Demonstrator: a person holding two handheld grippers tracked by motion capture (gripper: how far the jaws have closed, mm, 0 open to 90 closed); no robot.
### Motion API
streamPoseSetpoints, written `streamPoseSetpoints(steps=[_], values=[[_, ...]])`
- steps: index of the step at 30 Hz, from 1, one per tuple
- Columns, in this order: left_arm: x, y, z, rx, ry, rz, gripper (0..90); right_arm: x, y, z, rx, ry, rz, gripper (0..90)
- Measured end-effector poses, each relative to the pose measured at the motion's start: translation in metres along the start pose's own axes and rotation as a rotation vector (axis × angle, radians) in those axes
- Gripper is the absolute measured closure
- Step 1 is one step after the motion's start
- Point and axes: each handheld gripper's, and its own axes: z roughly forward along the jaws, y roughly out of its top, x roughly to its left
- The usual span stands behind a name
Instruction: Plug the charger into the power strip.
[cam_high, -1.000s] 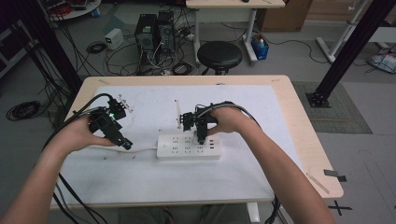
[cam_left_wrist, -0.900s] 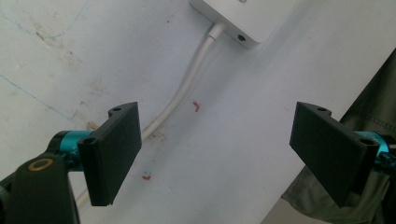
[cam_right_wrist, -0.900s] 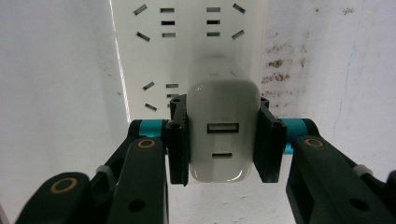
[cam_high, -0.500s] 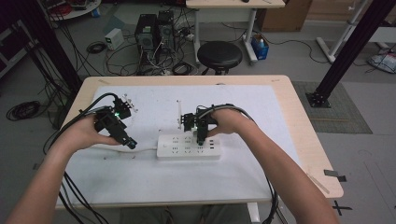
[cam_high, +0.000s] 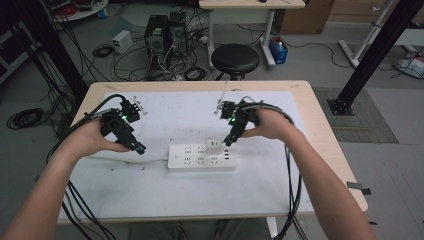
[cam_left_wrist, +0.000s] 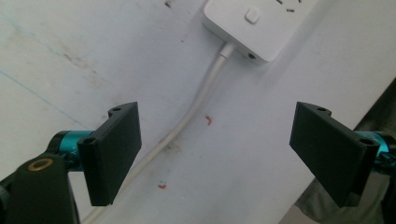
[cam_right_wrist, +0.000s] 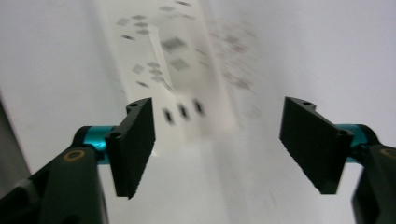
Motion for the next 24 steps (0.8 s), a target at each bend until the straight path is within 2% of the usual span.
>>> streamPoseSetpoints(steps=[1,2,4,6,7,8,12,15,19,24], values=[[0.000,0.002,-0.002,0.005,0.004,0.009,16.7,-0.004,-0.012,-0.013,-0.007,-0.025,0.087,21.3],[0.000,0.005,-0.005,0.014,0.016,0.016,16.7,-0.009,-0.021,-0.022,-0.013,-0.053,0.147,21.3],[-0.001,0.010,-0.008,0.022,0.040,0.012,16.7,-0.015,-0.039,-0.039,-0.035,-0.133,0.296,21.3],[-0.001,0.016,-0.011,0.033,0.054,0.008,16.7,-0.019,-0.057,-0.053,-0.042,-0.170,0.453,21.2],[-0.002,0.018,-0.012,0.033,0.063,0.005,16.7,-0.020,-0.065,-0.058,-0.037,-0.185,0.518,21.2],[-0.003,0.021,-0.014,0.040,0.071,0.009,16.7,-0.020,-0.072,-0.061,-0.026,-0.201,0.550,21.1],[-0.004,0.030,-0.023,0.037,0.084,0.014,16.7,-0.019,-0.095,-0.068,0.056,-0.247,0.603,21.1],[-0.005,0.036,-0.027,0.031,0.094,0.007,16.7,-0.021,-0.108,-0.071,0.091,-0.228,0.639,21.1],[-0.005,0.040,-0.029,0.037,0.097,0.002,16.7,-0.020,-0.119,-0.074,0.090,-0.225,0.670,21.1],[-0.006,0.042,-0.029,0.041,0.100,0.000,16.7,-0.020,-0.126,-0.077,0.086,-0.220,0.685,21.1]])
